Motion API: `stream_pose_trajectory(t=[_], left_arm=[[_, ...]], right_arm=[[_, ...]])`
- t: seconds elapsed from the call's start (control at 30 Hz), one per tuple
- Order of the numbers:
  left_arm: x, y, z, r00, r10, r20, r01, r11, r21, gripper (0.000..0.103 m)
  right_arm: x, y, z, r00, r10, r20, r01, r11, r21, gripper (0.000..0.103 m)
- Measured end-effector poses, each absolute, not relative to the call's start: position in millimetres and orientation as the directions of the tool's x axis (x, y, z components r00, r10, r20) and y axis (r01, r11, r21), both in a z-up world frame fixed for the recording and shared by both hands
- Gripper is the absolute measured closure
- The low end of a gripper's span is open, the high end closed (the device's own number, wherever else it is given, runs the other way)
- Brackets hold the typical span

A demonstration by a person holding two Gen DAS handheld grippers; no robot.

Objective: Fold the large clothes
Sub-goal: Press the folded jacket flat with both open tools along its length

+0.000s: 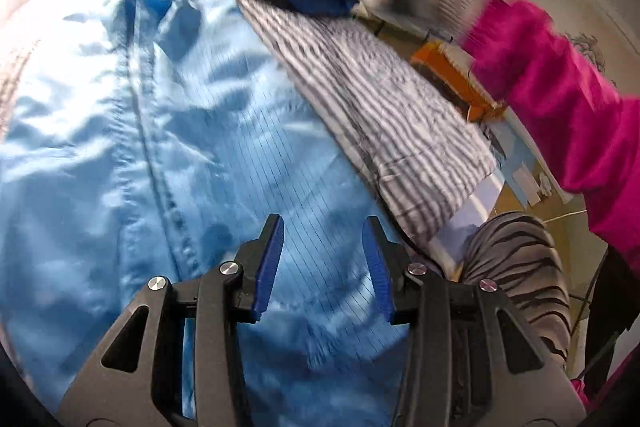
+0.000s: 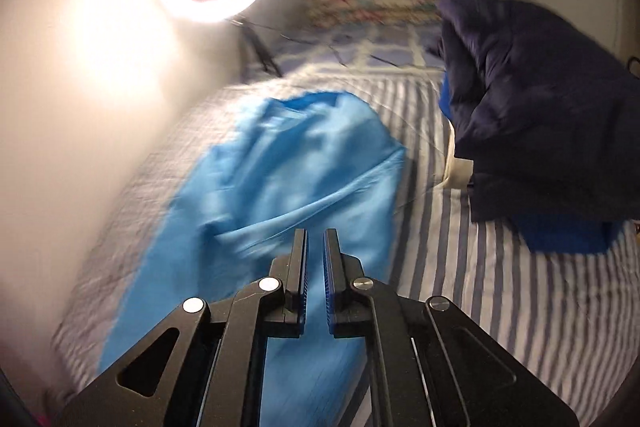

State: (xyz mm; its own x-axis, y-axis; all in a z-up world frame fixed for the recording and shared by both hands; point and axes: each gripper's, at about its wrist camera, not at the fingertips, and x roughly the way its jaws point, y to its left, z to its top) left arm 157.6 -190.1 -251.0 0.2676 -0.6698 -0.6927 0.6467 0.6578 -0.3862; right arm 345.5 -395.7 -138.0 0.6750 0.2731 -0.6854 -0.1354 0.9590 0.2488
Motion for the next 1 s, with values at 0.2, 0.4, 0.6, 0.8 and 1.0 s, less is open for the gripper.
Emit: stream_pose_trajectory(t=[0.2,0.4,0.6,0.8,1.0], left_arm=[[133,-125,-219,0.358,-0.654,-0.667,0.565,0.72,-0.403,0.061],[136,-41,-208,0.457,-0.593,-0.663,0.391,0.803,-0.449,0.061],[159,34,-235,0.456,-0.603,-0.655,0.174,0.782,-0.599,0.049],[175,34,-277,0.379,-0.623,-0.684,0.098,0.762,-0.64,0.049],[171,28,-301,0.33,-0.647,-0.687,0.06,0.741,-0.669,0.052]], right_arm=[[234,-382,-78,0.728,0.33,-0.601,-0.219,0.943,0.252,0.055],[144,-367,-71,0.765,0.351,-0.54,-0.229,0.932,0.281,0.022],[101,-363,-132,0.683,0.315,-0.659,-0.143,0.943,0.302,0.021],[84,-365,-206,0.583,0.351,-0.733,-0.014,0.906,0.423,0.021],[86,-352,-248,0.514,0.376,-0.771,0.003,0.898,0.44,0.022]])
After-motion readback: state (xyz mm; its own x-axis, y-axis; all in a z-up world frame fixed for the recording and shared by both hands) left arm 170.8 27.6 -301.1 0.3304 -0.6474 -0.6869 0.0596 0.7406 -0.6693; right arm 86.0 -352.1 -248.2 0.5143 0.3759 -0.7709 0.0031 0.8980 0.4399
